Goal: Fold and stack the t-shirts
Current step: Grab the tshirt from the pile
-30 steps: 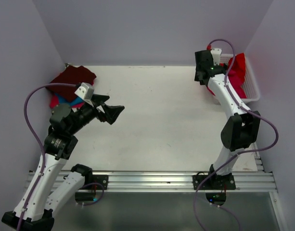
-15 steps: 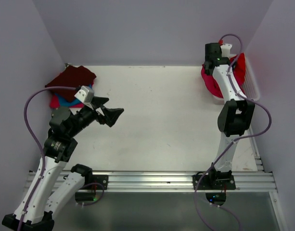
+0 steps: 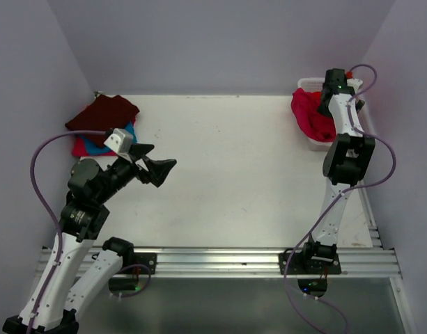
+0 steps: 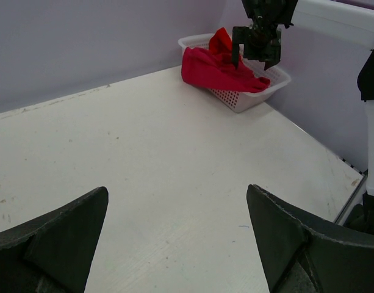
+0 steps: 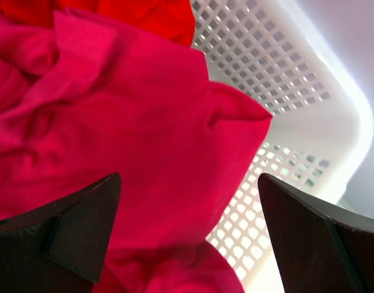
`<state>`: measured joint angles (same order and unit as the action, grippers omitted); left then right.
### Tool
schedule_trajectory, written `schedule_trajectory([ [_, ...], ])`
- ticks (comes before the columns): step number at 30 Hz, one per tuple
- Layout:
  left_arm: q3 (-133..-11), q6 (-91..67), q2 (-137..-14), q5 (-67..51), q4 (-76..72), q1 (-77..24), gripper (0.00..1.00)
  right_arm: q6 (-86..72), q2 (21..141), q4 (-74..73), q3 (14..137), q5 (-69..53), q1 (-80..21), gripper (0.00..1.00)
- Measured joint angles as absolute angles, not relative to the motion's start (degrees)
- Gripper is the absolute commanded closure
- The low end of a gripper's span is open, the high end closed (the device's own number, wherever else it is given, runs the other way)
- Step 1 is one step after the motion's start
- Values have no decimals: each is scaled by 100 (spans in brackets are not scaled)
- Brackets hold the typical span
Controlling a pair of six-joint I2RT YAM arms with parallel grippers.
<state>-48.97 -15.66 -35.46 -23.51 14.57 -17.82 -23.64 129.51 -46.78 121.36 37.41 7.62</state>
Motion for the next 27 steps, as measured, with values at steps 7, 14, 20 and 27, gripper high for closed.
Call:
schedule_trajectory([
  [7, -4823, -1570, -3286, -2222, 1507, -1782, 0, -2394, 13181, -4598, 12527, 2412, 930, 2],
  [14, -4619, -1562, -3253, -2206, 1562, -1782, 0, -2539, 13150, -4165, 12309, 405, 980, 2],
  [20, -4611, -1544, -3208, -2182, 1577, -1782, 0, -2923, 13150, -4049, 12241, -303, 1085, 40],
  [27, -4611, -1544, -3190, -2180, 1577, -1782, 0, -3041, 13179, -4101, 12145, -403, 1103, 51],
])
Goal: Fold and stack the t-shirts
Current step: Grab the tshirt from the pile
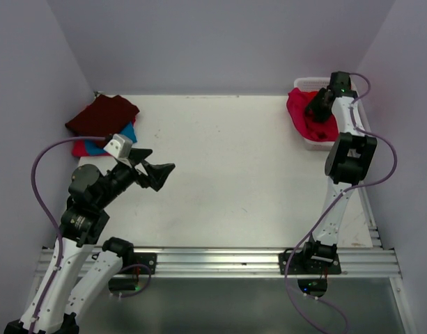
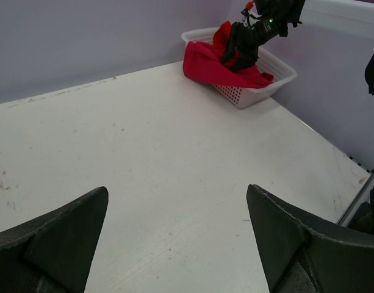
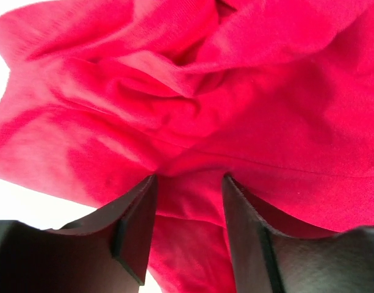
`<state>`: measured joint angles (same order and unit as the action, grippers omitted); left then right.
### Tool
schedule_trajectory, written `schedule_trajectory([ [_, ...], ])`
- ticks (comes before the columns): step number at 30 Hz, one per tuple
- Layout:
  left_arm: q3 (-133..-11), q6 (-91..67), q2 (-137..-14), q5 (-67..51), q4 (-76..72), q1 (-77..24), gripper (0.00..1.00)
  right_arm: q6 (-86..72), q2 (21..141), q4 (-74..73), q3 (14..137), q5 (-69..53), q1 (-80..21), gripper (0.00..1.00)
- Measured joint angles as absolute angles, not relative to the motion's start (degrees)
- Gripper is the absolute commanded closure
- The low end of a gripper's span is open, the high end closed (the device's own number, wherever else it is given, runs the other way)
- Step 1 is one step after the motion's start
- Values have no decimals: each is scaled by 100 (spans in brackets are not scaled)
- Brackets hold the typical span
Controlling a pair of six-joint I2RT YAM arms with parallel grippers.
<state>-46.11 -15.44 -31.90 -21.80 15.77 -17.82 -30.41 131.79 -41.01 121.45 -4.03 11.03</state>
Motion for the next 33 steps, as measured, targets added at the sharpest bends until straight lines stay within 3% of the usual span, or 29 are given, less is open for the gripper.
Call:
schedule_trajectory([
  [3, -4611, -1546, -3190, -2182, 1577, -1782, 0, -3035, 13194, -4121, 12057, -357, 1100, 56],
  [4, -4611, -1546, -3190, -2182, 1577, -1782, 0, -3033, 13205, -4134, 12055, -340, 1100, 70],
  [9, -4611, -1551, -3170, -2182, 1577, -1782, 0, -2987, 13207, -4165, 12051, -172, 1100, 100],
  [18, -4611, -1553, -3035, -2185, 1601, -1782, 0, -2998, 13098, -4058, 11662, 123, 1087, 100],
  [19, -4611, -1553, -3037, -2185, 1601, -1782, 0, -2995, 13008, -4023, 11544, 191, 1074, 95],
  [21, -4611, -1553, -3041, -2189, 1601, -1782, 0, -3013, 12759, -4005, 11306, 305, 1041, 51],
  [22, -4611, -1555, -3044, -2193, 1599, -1782, 0, -2993, 12606, -4001, 11222, 381, 1013, 21],
  [23, -4611, -1553, -3048, -2198, 1599, -1782, 0, -2961, 12451, -4003, 11174, 464, 976, 15],
  [25, -4606, -1555, -3076, -2228, 1592, -1782, 0, -2834, 12140, -3994, 11163, 687, 864, 6],
  [33, -4508, -1546, -3166, -2259, 1597, -1782, 0, -2630, 12401, -4235, 12440, 1256, 469, 5],
])
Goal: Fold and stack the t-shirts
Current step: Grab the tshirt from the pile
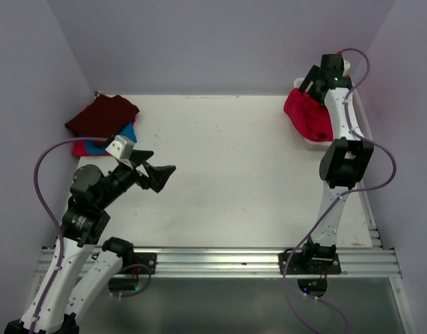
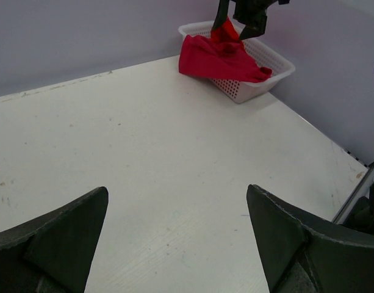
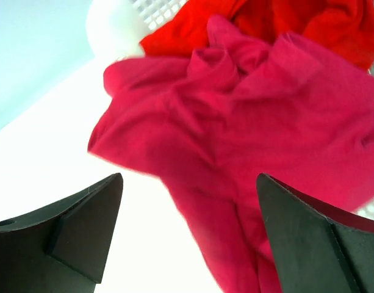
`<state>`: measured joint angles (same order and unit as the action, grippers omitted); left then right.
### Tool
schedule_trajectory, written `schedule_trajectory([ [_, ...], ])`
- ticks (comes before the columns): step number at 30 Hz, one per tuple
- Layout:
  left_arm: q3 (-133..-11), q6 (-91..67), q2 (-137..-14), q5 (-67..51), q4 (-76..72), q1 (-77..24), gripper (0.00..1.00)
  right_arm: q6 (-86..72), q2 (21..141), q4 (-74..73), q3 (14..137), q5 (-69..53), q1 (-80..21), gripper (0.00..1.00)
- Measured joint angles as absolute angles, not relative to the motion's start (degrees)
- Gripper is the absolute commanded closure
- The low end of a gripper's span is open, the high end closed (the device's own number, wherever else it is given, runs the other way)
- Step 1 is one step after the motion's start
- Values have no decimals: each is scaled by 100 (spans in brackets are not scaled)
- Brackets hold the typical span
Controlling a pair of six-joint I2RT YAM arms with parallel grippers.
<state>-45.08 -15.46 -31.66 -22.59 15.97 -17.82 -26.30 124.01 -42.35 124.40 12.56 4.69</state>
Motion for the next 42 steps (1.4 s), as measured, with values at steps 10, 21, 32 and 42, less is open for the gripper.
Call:
schedule_trajectory([
  [10, -4508, -1535, -3022, -2206, 1769, -1782, 0, -2613, 13644, -4237, 12593, 1881, 615, 5],
  [21, -4397, -1549, -3041, -2211, 1813, -1782, 0, -2617, 13732, -4152, 12945, 2027, 711, 66],
  [32, -4386, -1588, -3035, -2228, 1815, -1782, 0, -2591, 13758, -3645, 12217, 2112, 836, 38],
  [42, -4303, -1592, -3020, -2252, 1811, -1782, 0, -2484, 13227, -3358, 12119, 2001, 801, 22],
])
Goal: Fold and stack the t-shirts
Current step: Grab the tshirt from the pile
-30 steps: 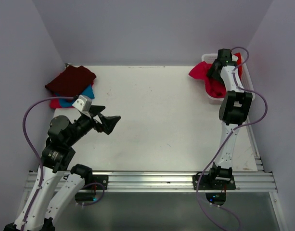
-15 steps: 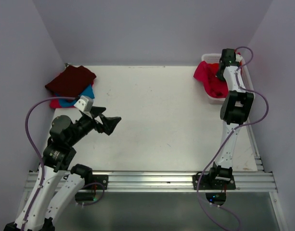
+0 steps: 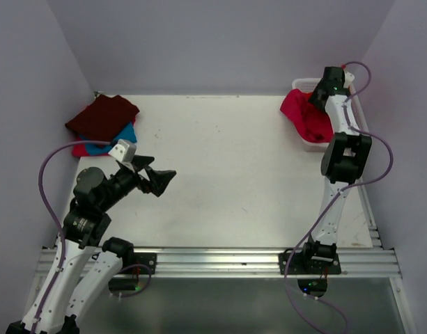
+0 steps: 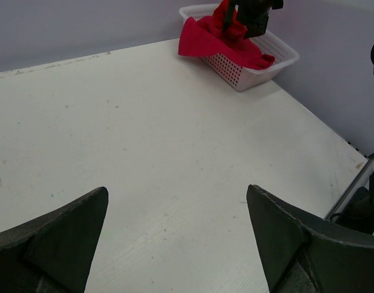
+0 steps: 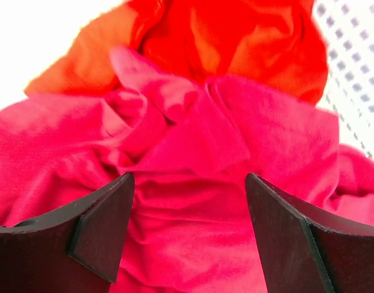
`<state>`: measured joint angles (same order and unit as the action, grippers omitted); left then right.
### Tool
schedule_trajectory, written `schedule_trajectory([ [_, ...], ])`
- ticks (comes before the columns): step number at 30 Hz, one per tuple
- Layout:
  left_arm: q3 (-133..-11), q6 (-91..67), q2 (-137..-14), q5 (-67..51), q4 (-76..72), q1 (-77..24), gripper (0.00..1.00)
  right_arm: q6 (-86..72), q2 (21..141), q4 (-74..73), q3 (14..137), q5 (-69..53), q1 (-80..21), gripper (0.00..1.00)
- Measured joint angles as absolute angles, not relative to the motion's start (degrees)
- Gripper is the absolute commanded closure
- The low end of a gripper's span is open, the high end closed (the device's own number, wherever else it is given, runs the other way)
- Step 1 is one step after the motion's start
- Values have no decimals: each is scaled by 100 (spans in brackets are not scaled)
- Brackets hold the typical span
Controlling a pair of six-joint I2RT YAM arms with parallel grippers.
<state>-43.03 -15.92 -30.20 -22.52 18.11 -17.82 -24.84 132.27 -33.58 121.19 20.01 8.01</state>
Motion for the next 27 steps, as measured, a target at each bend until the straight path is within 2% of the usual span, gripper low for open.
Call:
schedule_trajectory([
  [8, -4261, -1590, -3048, -2261, 1815, -1782, 0, -2554, 13675, -3503, 13299, 1940, 821, 24],
  [11, -4261, -1588, -3055, -2255, 1826, -1782, 0, -2661, 14160, -3518, 13799, 1756, 823, 32],
  [15, -4261, -1588, -3055, -2248, 1861, -1782, 0, -2810, 14455, -3573, 13531, 1516, 827, 38],
  [17, -4261, -1588, -3057, -2248, 1861, -1782, 0, -2849, 14501, -3570, 13373, 1450, 827, 59],
  [19, -4261, -1588, -3072, -2250, 1859, -1782, 0, -2862, 14501, -3573, 13299, 1420, 827, 100],
  [27, -4239, -1590, -3085, -2250, 1855, -1782, 0, -2930, 14173, -3199, 12663, 1367, 847, 100],
])
